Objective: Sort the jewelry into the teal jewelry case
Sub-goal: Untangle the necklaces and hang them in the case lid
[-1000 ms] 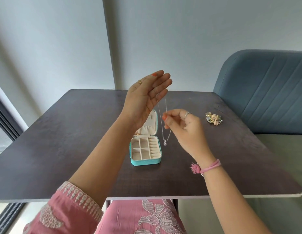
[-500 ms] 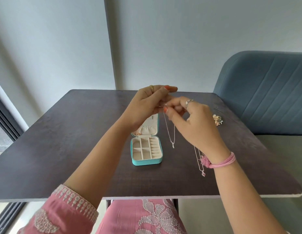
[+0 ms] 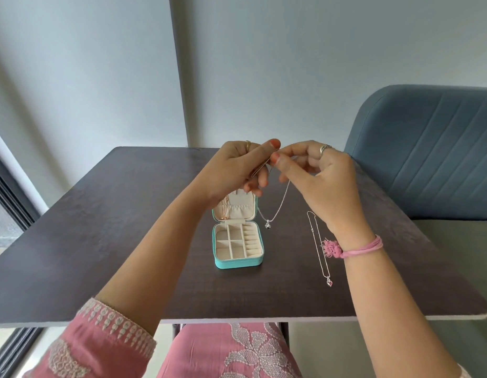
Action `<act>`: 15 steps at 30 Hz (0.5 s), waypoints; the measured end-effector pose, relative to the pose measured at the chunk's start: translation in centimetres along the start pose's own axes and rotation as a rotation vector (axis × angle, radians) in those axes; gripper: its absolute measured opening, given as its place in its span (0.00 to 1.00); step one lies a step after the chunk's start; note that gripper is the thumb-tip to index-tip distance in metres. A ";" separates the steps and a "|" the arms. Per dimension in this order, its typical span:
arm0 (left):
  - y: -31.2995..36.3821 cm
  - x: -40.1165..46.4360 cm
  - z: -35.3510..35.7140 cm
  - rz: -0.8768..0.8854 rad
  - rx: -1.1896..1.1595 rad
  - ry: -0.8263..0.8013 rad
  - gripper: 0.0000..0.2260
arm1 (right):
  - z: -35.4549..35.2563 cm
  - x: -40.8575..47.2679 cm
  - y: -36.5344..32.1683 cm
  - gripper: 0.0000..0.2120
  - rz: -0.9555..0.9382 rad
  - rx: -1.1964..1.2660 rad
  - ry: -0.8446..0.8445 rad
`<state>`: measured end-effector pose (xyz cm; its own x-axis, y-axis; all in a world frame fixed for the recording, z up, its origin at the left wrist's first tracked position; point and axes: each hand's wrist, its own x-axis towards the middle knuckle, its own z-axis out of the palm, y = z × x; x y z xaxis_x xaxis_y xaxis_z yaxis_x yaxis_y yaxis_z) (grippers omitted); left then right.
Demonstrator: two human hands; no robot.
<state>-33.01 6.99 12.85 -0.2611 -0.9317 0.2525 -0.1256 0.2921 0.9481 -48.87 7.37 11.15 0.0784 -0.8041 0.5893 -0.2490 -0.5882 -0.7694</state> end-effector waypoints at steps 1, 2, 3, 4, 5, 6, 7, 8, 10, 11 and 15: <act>0.0 0.0 -0.1 -0.008 -0.002 -0.006 0.20 | 0.1 0.1 0.0 0.01 0.019 0.054 0.004; -0.1 0.0 -0.1 -0.014 -0.022 -0.011 0.20 | 0.2 0.1 0.0 0.01 0.042 0.111 0.007; -0.1 0.0 -0.2 -0.017 -0.049 -0.014 0.20 | 0.3 0.1 0.0 0.02 0.067 0.163 0.012; -0.1 0.0 -0.2 -0.020 -0.071 -0.014 0.19 | 0.4 0.1 0.1 0.02 0.091 0.210 0.016; 0.0 -0.1 -0.1 -0.025 -0.089 -0.010 0.18 | 0.6 0.0 0.2 0.02 0.114 0.255 0.019; 0.1 -0.1 -0.1 -0.034 -0.113 -0.004 0.18 | 0.7 -0.2 0.4 0.02 0.138 0.292 0.019; 0.1 -0.1 -0.1 -0.046 -0.150 0.004 0.18 | 0.8 -0.3 0.6 0.02 0.160 0.312 0.015; 0.2 -0.2 0.0 -0.059 -0.197 0.012 0.18 | 1.0 -0.6 0.9 0.03 0.180 0.317 0.006; 0.2 -0.3 0.0 -0.070 -0.286 0.021 0.17 | 1.3 -1.1 1.5 0.03 0.211 0.310 -0.005; 0.2 -0.3 0.0 -0.066 -0.315 0.022 0.16 | 1.4 -1.4 1.8 0.02 0.219 0.313 -0.005; 0.1 -0.3 0.0 -0.052 -0.436 0.017 0.13 | 2.0 -2.3 2.5 0.02 0.212 0.330 0.011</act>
<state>-32.96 7.28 12.86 -0.2492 -0.9472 0.2020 0.2786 0.1296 0.9516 -47.75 7.56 7.34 0.0479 -0.9110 0.4097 0.0656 -0.4064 -0.9113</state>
